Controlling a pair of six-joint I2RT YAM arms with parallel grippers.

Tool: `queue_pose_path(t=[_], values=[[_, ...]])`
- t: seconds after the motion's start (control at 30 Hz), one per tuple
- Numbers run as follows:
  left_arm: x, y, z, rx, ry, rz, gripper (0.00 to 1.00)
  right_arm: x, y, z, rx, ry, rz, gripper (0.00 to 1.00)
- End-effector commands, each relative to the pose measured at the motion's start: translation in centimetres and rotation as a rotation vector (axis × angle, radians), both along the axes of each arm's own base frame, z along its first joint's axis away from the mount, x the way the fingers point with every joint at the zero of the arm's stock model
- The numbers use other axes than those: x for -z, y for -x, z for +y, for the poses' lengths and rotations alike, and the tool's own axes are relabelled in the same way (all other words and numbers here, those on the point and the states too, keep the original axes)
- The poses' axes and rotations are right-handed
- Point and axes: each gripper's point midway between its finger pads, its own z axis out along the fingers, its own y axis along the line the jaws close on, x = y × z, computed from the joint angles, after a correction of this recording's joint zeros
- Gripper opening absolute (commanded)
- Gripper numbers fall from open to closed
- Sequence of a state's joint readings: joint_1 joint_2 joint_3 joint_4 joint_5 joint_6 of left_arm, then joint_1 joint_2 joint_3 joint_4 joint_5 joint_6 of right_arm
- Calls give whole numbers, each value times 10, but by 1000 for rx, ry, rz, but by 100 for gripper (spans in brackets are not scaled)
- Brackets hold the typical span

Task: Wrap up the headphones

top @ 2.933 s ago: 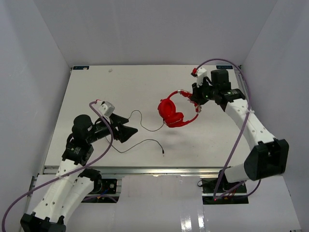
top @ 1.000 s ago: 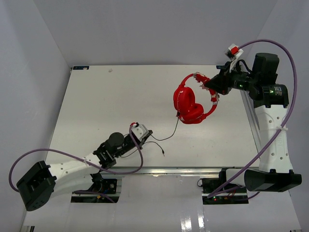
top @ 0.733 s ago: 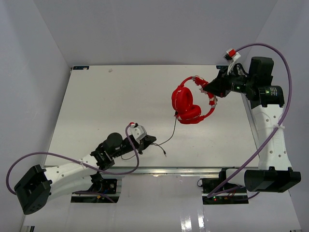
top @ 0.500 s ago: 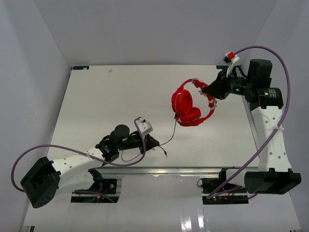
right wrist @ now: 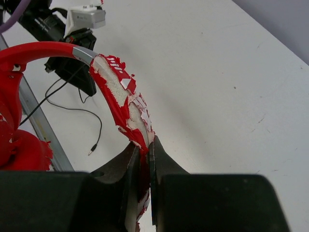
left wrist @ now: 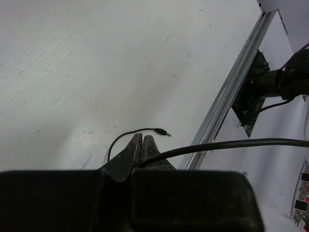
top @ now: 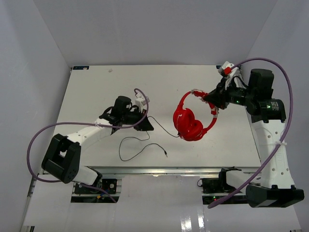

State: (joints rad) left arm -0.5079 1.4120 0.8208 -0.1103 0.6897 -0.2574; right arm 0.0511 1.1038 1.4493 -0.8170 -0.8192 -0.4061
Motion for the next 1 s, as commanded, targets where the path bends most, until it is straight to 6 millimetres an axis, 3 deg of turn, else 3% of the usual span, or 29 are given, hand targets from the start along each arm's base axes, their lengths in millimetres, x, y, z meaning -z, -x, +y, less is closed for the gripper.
queue_pose_path(t=[0.0, 0.17, 0.3, 0.43, 0.53, 0.67, 0.73, 0.83, 0.97], values=[[-22, 15, -10, 85, 33, 141, 0, 29, 8, 12, 5, 111, -38, 8], [-27, 31, -10, 153, 19, 272, 0, 63, -8, 13, 116, 251, -82, 8], [-24, 29, -6, 121, -36, 314, 0, 64, -28, 5, 218, 311, -126, 8], [-13, 21, -6, 62, -97, 398, 0, 59, -27, 24, 157, 308, -159, 8], [-14, 8, -10, 19, -121, 415, 0, 71, -18, 44, 69, 341, -153, 8], [-38, -16, -18, -35, -127, 401, 0, 101, -20, 46, 94, 418, -129, 8], [-50, -18, -22, -34, -113, 408, 0, 113, -23, 42, 131, 445, -114, 8], [-75, -14, -26, -15, -75, 389, 0, 129, -34, 29, 216, 502, -108, 8], [-95, 5, -23, 6, -35, 398, 0, 140, -46, 26, 283, 524, -98, 8]])
